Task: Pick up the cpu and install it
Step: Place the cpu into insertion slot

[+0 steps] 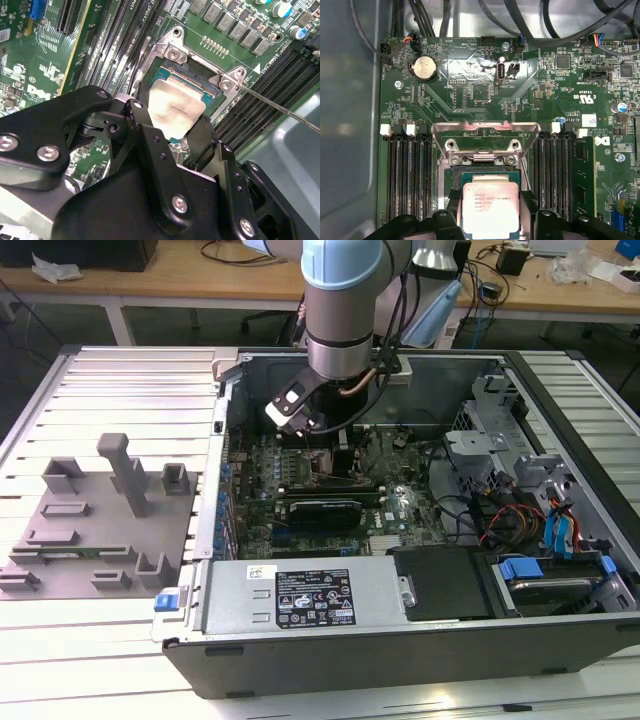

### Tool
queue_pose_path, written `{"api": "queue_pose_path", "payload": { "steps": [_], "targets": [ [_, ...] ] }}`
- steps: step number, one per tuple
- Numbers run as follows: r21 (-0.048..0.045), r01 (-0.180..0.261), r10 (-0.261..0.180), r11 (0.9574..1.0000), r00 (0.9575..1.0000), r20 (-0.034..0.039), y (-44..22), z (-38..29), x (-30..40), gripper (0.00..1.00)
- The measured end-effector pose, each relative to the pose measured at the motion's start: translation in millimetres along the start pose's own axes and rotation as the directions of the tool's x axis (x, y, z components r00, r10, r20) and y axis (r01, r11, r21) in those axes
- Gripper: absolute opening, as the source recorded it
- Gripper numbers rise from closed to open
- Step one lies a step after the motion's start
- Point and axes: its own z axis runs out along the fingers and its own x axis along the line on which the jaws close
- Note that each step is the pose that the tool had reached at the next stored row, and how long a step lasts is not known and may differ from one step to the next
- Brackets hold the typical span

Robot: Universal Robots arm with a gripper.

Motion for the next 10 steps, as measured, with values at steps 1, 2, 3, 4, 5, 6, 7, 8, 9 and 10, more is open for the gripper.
{"api": "queue_pose_path", "payload": {
  "steps": [1, 2, 3, 4, 5, 6, 7, 8, 9, 10],
  "targets": [
    [0.0000, 0.000, 0.000, 1.0000, 1.0000, -0.0007, -0.1, 0.2, 0.6, 0.54],
    [-0.0001, 0.000, 0.000, 1.0000, 1.0000, -0.0023, -0.1, 0.8, 2.2, 0.54],
    [-0.0002, 0.000, 0.000, 1.0000, 1.0000, -0.0026, -0.1, 1.4, 2.6, 0.54],
    [0.0001, 0.000, 0.000, 1.0000, 1.0000, -0.0026, -0.1, 1.9, 3.0, 0.54],
    [0.0004, 0.000, 0.000, 1.0000, 1.0000, -0.0025, -0.2, 3.0, 3.5, 0.54],
    [0.0006, 0.000, 0.000, 1.0000, 1.0000, -0.0026, -0.3, 3.7, 3.8, 0.54],
    [0.0009, 0.000, 0.000, 1.0000, 1.0000, -0.0025, -0.4, 4.6, 4.2, 0.54],
    [0.0011, 0.000, 0.000, 1.0000, 1.0000, -0.0025, -0.4, 5.2, 4.5, 0.54],
    [0.0013, 0.000, 0.000, 1.0000, 1.0000, -0.0026, -0.5, 5.7, 4.8, 0.54],
    [0.0014, 0.000, 0.000, 1.0000, 1.0000, -0.0026, -0.4, 6.2, 5.1, 0.54]
  ]
}}
